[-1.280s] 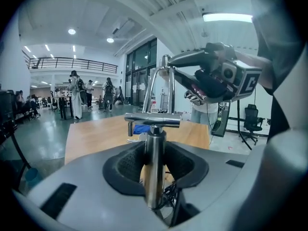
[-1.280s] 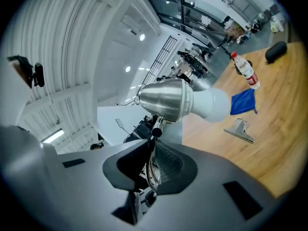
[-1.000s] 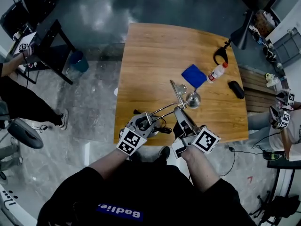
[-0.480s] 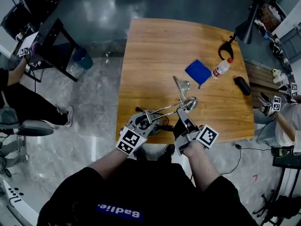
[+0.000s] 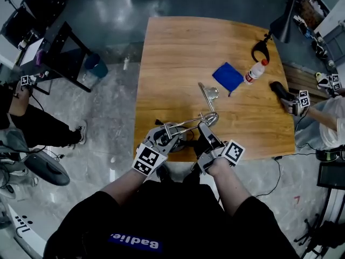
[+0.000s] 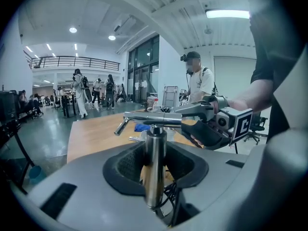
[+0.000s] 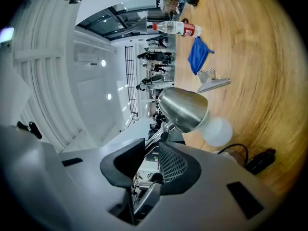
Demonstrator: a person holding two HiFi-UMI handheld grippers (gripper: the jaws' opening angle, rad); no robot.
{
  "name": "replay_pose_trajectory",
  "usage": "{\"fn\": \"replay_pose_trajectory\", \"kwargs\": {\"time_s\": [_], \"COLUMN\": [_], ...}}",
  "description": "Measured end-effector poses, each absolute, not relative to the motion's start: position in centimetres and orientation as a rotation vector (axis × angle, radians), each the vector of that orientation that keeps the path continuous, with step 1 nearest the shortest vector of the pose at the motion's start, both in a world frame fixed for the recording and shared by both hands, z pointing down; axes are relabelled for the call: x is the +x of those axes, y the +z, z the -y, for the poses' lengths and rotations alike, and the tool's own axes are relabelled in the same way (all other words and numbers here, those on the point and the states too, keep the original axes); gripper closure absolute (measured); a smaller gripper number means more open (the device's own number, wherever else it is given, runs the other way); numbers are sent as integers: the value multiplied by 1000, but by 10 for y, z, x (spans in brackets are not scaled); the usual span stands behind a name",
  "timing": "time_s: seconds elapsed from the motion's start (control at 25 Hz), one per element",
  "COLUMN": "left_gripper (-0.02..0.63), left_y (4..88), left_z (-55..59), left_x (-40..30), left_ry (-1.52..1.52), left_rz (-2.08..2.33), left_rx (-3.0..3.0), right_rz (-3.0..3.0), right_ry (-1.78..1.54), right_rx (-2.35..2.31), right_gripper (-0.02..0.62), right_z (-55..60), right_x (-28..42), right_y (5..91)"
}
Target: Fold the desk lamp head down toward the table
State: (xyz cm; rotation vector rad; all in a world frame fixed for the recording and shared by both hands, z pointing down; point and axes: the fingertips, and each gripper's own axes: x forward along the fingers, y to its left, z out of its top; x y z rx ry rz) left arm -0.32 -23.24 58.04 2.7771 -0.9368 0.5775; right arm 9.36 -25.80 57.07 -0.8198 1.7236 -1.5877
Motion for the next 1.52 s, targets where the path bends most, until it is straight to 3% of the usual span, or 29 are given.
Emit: {"fn": "replay_pose_trajectory", "kwargs": {"time_s": [1.2, 1.32, 1.44, 1.52], "left_gripper": [472, 472, 471, 471], "left_y": [581, 581, 579, 576], "left_z": [231, 229, 226, 226], "left_x": [0, -1, -3, -6], "left_ry": [609, 582, 569, 552], "left_rz": [905, 889, 863, 861], "left_rx": [2802, 2813, 2825, 2835], "right_rz": [-1532, -1581, -1544, -1541], "right_ry": [-1617, -1600, -1566, -1555], "right_rx": [-637, -660, -648, -657], "right_gripper": [500, 481, 385, 379], "right_z": [248, 248, 243, 239], "right_x": [83, 82, 83, 81], "right_y": [606, 602, 593, 589]}}
